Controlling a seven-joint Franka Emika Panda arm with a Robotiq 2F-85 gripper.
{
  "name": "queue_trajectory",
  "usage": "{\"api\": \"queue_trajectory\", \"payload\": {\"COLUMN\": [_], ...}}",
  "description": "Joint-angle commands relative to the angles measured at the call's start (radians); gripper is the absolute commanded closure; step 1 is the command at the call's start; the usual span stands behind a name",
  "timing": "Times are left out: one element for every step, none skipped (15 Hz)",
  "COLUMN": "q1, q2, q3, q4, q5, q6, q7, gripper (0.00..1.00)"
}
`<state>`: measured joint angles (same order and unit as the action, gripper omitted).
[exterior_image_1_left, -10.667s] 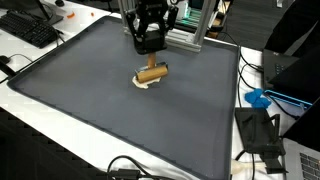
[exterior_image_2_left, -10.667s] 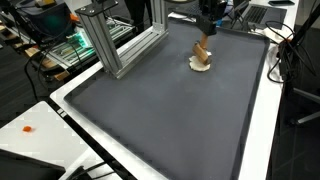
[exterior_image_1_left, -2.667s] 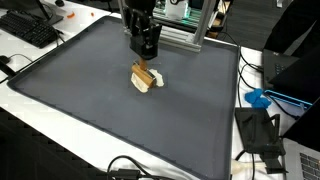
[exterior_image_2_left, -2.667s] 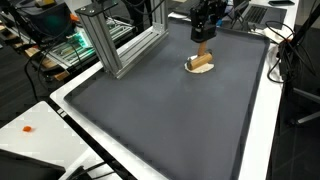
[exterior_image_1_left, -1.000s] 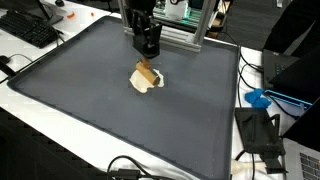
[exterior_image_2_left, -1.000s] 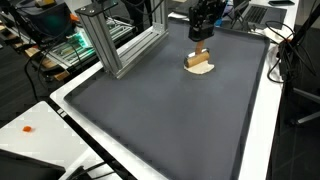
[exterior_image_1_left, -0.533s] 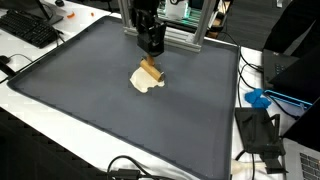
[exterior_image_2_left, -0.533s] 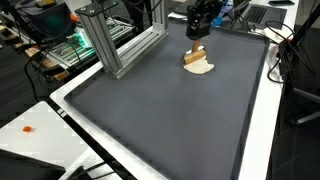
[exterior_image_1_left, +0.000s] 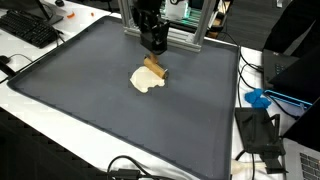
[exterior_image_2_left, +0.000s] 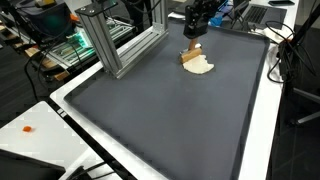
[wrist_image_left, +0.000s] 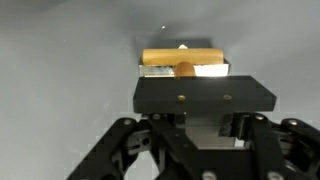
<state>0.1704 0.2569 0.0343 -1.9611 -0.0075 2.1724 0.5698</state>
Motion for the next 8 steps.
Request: {"api": "queue_trajectory", "payload": {"q1": [-0.010, -0.011, -0.011, -0.011, -0.012, -0.012, -0.013, -0.014], "q2": [0.011, 0.010, 0.009, 0.007, 0.005, 0.001, -0.001, -0.004], "q3": [0.010, 0.012, 0.011, 0.010, 0.011, 0.010, 0.009, 0.009], "q4": [-0.021, -0.019, -0.016, -0.014, -0.012, -0.009, -0.008, -0.005], "q5": [0.024, 0.028, 0.026, 0.024, 0.023, 0.019, 0.018, 0.019], "q6": [-0.048, -0.054, -0.059, -0.059, -0.062, -0.062, -0.064, -0.070], "q7": [-0.043, -0.053, -0.058, -0.064, -0.071, -0.079, -0.087, -0.095], "gripper": [0.66, 0.66, 0.66, 0.66, 0.66, 0.66, 0.66, 0.66]}}
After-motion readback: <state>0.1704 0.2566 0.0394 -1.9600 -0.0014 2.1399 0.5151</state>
